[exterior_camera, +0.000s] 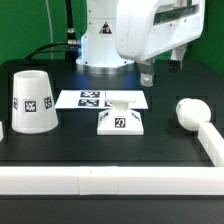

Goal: Assemble lamp

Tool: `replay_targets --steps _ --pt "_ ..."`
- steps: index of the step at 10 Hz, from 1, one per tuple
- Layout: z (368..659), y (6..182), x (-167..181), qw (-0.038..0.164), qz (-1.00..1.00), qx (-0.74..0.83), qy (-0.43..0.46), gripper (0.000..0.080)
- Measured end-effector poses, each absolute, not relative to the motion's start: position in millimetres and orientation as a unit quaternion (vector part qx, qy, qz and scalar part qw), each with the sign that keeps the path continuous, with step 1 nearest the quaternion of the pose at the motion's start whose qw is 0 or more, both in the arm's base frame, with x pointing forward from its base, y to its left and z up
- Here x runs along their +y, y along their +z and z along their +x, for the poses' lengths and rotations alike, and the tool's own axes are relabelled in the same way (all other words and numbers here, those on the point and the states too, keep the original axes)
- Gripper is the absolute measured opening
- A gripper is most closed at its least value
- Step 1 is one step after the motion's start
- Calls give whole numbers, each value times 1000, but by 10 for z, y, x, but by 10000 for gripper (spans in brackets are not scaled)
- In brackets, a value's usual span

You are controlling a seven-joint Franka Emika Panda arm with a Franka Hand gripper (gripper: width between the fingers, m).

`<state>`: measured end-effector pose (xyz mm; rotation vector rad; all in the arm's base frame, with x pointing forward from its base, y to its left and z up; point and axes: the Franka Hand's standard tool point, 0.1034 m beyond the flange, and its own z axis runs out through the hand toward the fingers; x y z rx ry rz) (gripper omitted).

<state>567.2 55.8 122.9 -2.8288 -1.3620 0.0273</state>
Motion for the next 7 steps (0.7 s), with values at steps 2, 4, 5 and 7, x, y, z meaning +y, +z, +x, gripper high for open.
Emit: replay_targets --steps 2,4,5,7 --pt "5672 1228 558 1 -901 -434 9 699" --pt "5672 1228 558 1 -901 -434 9 699" --pt "5648 1218 524 1 -902 -432 6 699" --pt "5381 1150 285 -3 -911 -413 5 699"
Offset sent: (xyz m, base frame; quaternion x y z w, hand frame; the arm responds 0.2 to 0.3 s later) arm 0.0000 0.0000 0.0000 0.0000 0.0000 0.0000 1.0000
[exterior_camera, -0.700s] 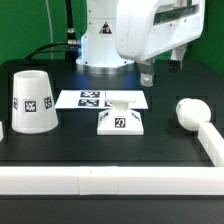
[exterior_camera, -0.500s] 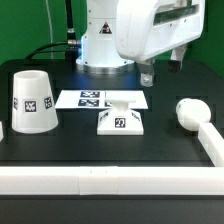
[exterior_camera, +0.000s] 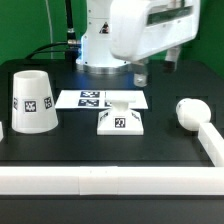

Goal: Assemble lamp

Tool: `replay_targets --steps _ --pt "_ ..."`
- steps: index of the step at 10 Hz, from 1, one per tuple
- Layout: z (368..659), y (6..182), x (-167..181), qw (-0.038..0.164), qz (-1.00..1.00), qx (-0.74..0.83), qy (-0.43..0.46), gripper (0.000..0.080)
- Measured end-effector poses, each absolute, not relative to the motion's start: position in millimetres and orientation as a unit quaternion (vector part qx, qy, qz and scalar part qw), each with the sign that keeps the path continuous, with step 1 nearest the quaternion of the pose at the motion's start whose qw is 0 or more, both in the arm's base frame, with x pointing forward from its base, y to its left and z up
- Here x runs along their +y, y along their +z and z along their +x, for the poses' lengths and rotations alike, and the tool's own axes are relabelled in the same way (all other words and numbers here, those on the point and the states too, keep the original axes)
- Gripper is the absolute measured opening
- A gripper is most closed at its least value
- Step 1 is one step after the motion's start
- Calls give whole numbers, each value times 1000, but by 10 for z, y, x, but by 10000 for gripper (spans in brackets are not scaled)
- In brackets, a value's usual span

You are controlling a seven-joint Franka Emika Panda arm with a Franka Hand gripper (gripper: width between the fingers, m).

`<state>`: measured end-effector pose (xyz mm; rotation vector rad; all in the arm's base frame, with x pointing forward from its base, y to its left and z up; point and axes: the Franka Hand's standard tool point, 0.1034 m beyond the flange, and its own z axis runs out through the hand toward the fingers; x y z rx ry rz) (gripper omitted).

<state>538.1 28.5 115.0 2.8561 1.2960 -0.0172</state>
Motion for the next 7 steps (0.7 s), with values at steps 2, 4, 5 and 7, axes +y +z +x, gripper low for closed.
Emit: replay_targets --steps 2,4,5,7 --pt "5119 1054 92 7 915 404 -1 699" --pt "5088 1032 69 5 930 368 -2 699" --pt "5086 1030 74 5 938 347 -2 699" --pt "5084 1028 85 2 959 282 -2 699"
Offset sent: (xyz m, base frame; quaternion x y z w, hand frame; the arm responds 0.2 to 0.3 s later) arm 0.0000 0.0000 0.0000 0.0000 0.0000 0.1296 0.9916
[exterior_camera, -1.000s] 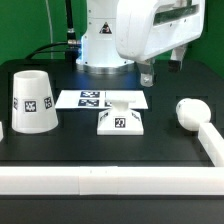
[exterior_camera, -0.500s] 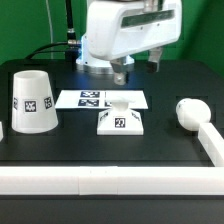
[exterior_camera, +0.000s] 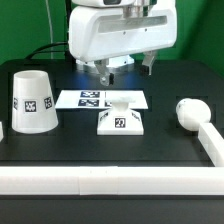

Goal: Assemble lamp

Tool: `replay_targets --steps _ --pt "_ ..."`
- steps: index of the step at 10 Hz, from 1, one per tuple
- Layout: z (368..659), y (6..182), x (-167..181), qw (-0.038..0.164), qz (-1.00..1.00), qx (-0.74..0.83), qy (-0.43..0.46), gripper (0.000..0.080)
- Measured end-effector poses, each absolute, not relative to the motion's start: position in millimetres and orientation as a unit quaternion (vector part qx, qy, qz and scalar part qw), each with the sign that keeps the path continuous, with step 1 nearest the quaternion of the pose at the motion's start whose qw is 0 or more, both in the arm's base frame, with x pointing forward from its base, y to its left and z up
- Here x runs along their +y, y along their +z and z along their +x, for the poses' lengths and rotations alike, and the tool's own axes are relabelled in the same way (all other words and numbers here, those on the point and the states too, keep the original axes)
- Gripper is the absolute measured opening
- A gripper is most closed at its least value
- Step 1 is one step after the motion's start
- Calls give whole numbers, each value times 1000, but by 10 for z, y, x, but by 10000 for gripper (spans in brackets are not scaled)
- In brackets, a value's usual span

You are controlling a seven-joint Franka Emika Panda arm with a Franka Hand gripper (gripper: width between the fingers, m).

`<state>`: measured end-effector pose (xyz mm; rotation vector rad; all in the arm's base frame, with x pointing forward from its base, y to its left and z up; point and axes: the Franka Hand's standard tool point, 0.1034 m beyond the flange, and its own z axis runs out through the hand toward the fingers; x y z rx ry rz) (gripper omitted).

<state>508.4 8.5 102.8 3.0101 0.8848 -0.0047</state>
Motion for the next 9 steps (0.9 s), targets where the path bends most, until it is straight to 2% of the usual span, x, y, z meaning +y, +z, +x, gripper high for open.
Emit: replay_targets --steps 3,9 --pt "5051 996 -28 -6 989 146 -4 699" --pt "4955 865 35 -22 999 -41 -10 699"
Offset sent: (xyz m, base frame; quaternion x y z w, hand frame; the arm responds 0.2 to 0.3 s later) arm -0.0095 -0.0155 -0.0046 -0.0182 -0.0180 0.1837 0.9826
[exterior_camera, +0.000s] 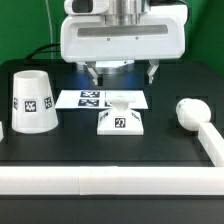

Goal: Assemble lamp

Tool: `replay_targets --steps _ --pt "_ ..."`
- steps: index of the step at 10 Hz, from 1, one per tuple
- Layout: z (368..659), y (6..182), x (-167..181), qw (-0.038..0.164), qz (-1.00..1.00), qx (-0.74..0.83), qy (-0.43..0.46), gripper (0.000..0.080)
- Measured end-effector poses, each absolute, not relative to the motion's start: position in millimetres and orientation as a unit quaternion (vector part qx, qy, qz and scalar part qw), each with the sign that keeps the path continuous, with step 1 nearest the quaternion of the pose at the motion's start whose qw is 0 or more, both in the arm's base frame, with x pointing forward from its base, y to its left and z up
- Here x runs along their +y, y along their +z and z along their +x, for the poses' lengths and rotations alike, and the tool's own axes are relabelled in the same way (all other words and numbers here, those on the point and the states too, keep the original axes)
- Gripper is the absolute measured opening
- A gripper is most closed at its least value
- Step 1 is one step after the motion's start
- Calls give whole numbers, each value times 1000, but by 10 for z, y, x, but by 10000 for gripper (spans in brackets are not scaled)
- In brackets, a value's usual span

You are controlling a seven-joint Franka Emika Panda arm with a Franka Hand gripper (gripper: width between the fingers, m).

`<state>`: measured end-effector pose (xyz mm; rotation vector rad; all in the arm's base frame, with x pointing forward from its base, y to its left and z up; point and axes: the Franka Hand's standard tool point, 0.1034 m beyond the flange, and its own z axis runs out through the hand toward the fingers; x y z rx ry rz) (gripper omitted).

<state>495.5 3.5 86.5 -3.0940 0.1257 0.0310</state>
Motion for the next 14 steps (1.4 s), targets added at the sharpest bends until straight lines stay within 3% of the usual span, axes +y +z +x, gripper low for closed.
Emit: replay_targets --steps 7,11,12,13,14 --pt "4755 607 17 21 -1000 15 9 699" --pt "4724 544 7 21 -1000 12 13 699" --pt "4718 535 9 21 -1000 12 14 594" --pt "4721 536 10 21 -1000 12 14 594" --pt "4720 535 11 21 -1000 12 14 532"
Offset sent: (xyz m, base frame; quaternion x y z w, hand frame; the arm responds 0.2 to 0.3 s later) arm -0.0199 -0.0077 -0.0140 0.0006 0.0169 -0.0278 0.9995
